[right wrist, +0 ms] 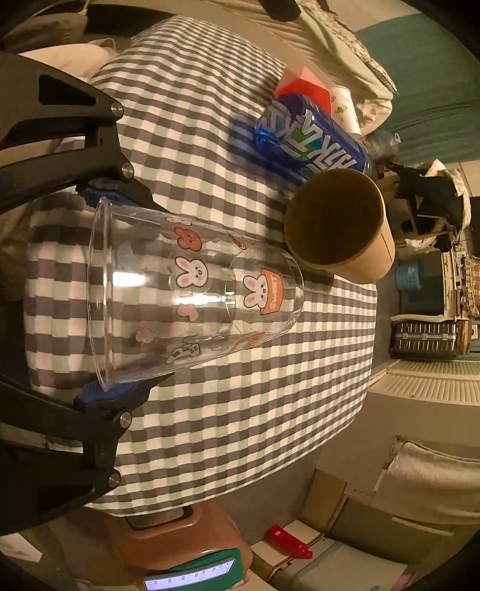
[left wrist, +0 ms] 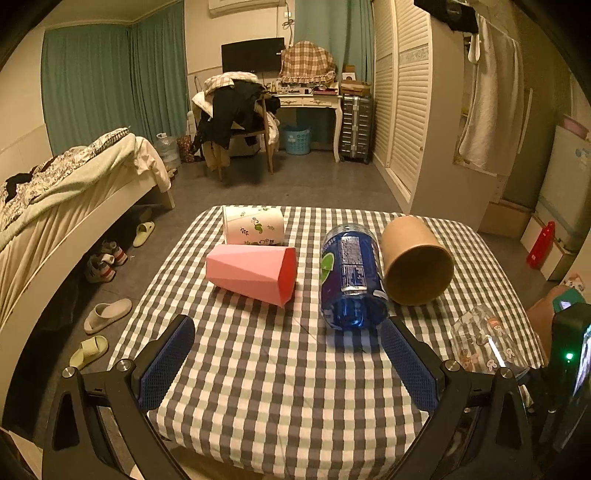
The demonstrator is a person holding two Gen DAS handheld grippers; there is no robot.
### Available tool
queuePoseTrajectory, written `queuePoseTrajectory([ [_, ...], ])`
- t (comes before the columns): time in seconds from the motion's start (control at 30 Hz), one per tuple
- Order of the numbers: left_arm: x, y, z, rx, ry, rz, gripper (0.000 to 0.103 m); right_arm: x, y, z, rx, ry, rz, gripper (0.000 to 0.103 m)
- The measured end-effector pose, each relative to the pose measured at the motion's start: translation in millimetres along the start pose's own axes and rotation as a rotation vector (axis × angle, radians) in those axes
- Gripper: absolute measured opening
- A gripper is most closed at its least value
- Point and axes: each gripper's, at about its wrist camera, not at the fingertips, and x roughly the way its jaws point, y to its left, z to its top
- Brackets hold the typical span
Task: Flip cup upside down
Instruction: 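Close the right gripper on the clear cup and lift it, then close the left gripper on the clear cup while the right gripper releases it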
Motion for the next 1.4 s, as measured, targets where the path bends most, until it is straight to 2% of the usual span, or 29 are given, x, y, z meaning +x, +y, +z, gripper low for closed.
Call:
queuePoseTrajectory([
  [0.03, -1, 0, -1, 0.002, 0.000, 0.002, 0.103, -1, -1, -1, 0.002, 0.003, 0.000, 0.074],
  [0.07, -3, 0, -2, 0.002, -0.001, 0.003, 0.103, -2, 0, -1, -0.001, 0.008, 0.003, 0.077],
  [0.1, -5, 1, -3, 0.003, -0.002, 0.006, 0.103, -5, -2, 0, -0.004, 0.001, 0.004, 0.086],
  [0.17, -7, 0, -3, 0.007, -0.002, 0.008, 0.103, -18, -1, 1, -0.008, -0.034, 0.005, 0.092],
  [0.27, -10, -4, -1, 0.012, -0.005, 0.010, 0.103, -36, -4, 6, -0.016, -0.067, 0.014, 0.092],
  [0.47, -16, -22, 4, 0.050, 0.005, -0.014, 0.103, -74, -26, 15, -0.027, -0.138, -0.054, 0.092],
  [0.63, -13, -57, 14, 0.112, 0.036, -0.079, 0.103, -94, -65, 16, 0.007, -0.193, -0.114, 0.092],
  [0.77, -1, -91, 20, 0.158, 0.085, -0.145, 0.103, -97, -92, 15, 0.038, -0.210, -0.116, 0.092],
  [0.87, 16, -115, 24, 0.177, 0.154, -0.200, 0.103, -93, -108, 15, 0.061, -0.213, -0.118, 0.092],
  [1.0, 46, -144, 27, 0.172, 0.289, -0.271, 0.103, -81, -124, 15, 0.090, -0.193, -0.112, 0.092],
  [1.2, 89, -172, 19, 0.161, 0.458, -0.305, 0.102, -59, -138, 16, 0.116, -0.163, -0.086, 0.092],
  [1.33, 101, -179, 11, 0.162, 0.523, -0.345, 0.101, -51, -142, 16, 0.128, -0.151, -0.074, 0.092],
  [1.4, 103, -183, 8, 0.177, 0.549, -0.375, 0.096, -48, -144, 17, 0.135, -0.147, -0.068, 0.092],
])
